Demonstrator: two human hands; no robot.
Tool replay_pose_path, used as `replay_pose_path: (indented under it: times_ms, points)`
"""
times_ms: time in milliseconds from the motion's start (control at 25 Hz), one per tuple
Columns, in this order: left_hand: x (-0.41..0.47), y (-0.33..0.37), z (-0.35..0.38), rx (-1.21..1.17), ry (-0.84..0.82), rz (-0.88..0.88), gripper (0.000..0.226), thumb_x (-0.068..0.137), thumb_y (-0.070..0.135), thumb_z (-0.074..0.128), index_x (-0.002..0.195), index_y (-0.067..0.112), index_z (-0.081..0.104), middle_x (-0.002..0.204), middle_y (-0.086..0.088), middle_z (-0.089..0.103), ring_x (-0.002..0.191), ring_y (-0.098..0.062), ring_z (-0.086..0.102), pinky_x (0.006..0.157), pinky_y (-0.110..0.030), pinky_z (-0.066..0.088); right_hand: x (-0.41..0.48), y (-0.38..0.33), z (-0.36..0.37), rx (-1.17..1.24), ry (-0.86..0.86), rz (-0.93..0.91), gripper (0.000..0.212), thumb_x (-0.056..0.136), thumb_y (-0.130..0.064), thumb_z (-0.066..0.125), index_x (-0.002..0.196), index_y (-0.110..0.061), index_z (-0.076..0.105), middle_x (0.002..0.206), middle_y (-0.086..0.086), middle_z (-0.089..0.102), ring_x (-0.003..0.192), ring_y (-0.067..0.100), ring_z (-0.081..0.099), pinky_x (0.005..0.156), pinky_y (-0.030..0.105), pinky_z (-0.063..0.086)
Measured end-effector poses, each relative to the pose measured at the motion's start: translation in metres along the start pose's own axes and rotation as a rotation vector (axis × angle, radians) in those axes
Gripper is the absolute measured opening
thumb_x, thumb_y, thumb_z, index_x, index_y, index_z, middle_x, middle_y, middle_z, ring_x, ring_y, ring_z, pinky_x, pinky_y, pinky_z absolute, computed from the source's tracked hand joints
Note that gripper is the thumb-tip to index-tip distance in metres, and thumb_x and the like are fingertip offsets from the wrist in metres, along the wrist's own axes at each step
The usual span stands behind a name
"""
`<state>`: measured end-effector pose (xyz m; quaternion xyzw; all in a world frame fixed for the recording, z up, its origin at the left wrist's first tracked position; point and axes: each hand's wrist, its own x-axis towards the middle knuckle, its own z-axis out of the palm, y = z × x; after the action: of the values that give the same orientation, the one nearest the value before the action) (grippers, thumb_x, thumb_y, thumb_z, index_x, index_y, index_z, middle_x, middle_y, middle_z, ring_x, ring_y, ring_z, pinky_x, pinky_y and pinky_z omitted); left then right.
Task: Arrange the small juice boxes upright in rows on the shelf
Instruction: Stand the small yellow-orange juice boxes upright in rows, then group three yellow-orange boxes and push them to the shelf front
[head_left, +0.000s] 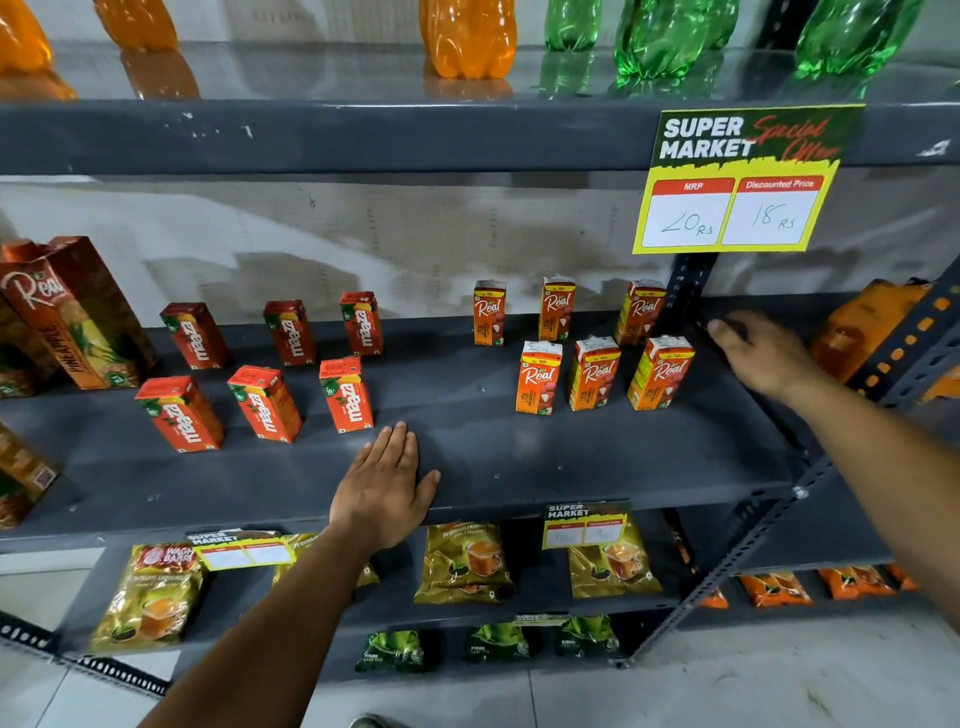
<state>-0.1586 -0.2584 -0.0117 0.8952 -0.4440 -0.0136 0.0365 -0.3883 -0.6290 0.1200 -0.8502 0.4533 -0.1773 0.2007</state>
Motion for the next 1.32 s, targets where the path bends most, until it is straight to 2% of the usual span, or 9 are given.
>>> replay_pose_path:
  times_ms: [200, 360, 520, 680, 800, 920, 1080, 1200, 1320]
  points:
    - [0.0, 0.003, -0.002, 0.003, -0.01, -0.022, 0.07, 0.097, 0.054, 0.014, 0.15, 0.009, 0.007, 0.161, -0.009, 0.002, 0.147, -0.021, -0.002, 0.118, -0.036, 0.001, -0.028, 0.03, 0.024, 0.25, 0.059, 0.137, 0.042, 0.088, -0.017, 0.057, 0.129, -0.009, 0.047, 0.113, 0.014, 0.061, 0.101, 0.034, 0.058, 0.086, 0.038, 0.044]
    - [0.002, 0.004, -0.005, -0.057, -0.005, -0.03, 0.072, 0.095, 0.053, 0.021, 0.15, 0.007, 0.011, 0.161, -0.011, 0.007, 0.147, -0.023, 0.003, 0.119, -0.036, 0.006, -0.048, 0.045, 0.051, 0.372, -0.067, 0.168, 0.057, 0.082, 0.0, 0.064, 0.132, -0.008, 0.04, 0.109, 0.012, 0.054, 0.098, 0.03, 0.055, 0.082, 0.036, 0.042]
    - [0.016, 0.024, -0.027, -0.572, 0.031, -0.083, 0.081, 0.081, 0.041, 0.067, 0.145, 0.011, 0.027, 0.15, -0.006, 0.034, 0.139, -0.028, 0.03, 0.114, -0.04, 0.026, -0.036, 0.049, 0.056, 0.52, -0.172, 0.174, 0.086, 0.076, 0.006, 0.071, 0.145, -0.013, 0.025, 0.139, 0.015, 0.044, 0.125, 0.031, 0.047, 0.099, 0.044, 0.042]
    - [0.053, 0.056, -0.048, -1.0, -0.04, -0.139, 0.099, 0.074, 0.027, 0.08, 0.15, 0.014, 0.017, 0.151, -0.002, 0.033, 0.138, -0.02, 0.032, 0.112, -0.033, 0.028, -0.012, 0.037, 0.053, 0.578, -0.283, 0.124, 0.103, 0.07, 0.011, 0.074, 0.15, -0.019, 0.017, 0.144, 0.011, 0.042, 0.13, 0.029, 0.044, 0.101, 0.047, 0.042]
    - [0.094, 0.076, -0.05, -1.002, -0.092, -0.052, 0.104, 0.067, 0.022, 0.085, 0.148, 0.011, 0.021, 0.15, -0.01, 0.036, 0.136, -0.024, 0.035, 0.11, -0.037, 0.032, 0.006, 0.034, 0.058, 0.481, -0.42, 0.082, 0.09, 0.067, 0.01, 0.077, 0.142, -0.015, 0.035, 0.133, 0.007, 0.052, 0.125, 0.026, 0.049, 0.104, 0.043, 0.04]
    - [0.124, 0.095, -0.044, -0.927, -0.196, -0.036, 0.087, 0.061, 0.022, 0.089, 0.135, 0.017, 0.043, 0.135, -0.006, 0.054, 0.126, -0.023, 0.049, 0.103, -0.041, 0.042, 0.018, 0.029, 0.064, 0.328, -0.425, 0.021, 0.063, 0.064, -0.006, 0.084, 0.121, -0.012, 0.058, 0.114, 0.003, 0.066, 0.107, 0.02, 0.062, 0.102, 0.041, 0.044]
    - [0.154, 0.111, -0.037, -0.857, -0.233, -0.038, 0.072, 0.061, 0.028, 0.089, 0.124, 0.018, 0.056, 0.119, -0.004, 0.065, 0.107, -0.018, 0.061, 0.095, -0.037, 0.048, 0.023, 0.013, 0.065, 0.288, -0.441, -0.037, 0.045, 0.066, -0.007, 0.084, 0.101, -0.023, 0.06, 0.087, -0.012, 0.064, 0.077, 0.0, 0.058, 0.066, 0.006, 0.043]
    - [0.162, 0.122, -0.034, -0.884, -0.225, 0.0, 0.072, 0.066, 0.026, 0.087, 0.129, 0.017, 0.053, 0.122, -0.003, 0.064, 0.109, -0.017, 0.06, 0.09, -0.029, 0.045, 0.031, 0.005, 0.079, 0.35, -0.54, -0.112, 0.062, 0.062, -0.003, 0.085, 0.107, -0.035, 0.057, 0.103, -0.01, 0.068, 0.099, 0.007, 0.065, 0.092, 0.026, 0.049]
    - [0.168, 0.126, -0.025, -0.944, -0.207, -0.029, 0.07, 0.065, 0.021, 0.087, 0.128, 0.017, 0.055, 0.121, -0.005, 0.065, 0.109, -0.018, 0.061, 0.095, -0.033, 0.047, 0.039, 0.001, 0.092, 0.421, -0.575, -0.154, 0.075, 0.06, 0.005, 0.084, 0.117, -0.032, 0.054, 0.115, -0.005, 0.066, 0.097, -0.002, 0.063, 0.097, 0.036, 0.049]
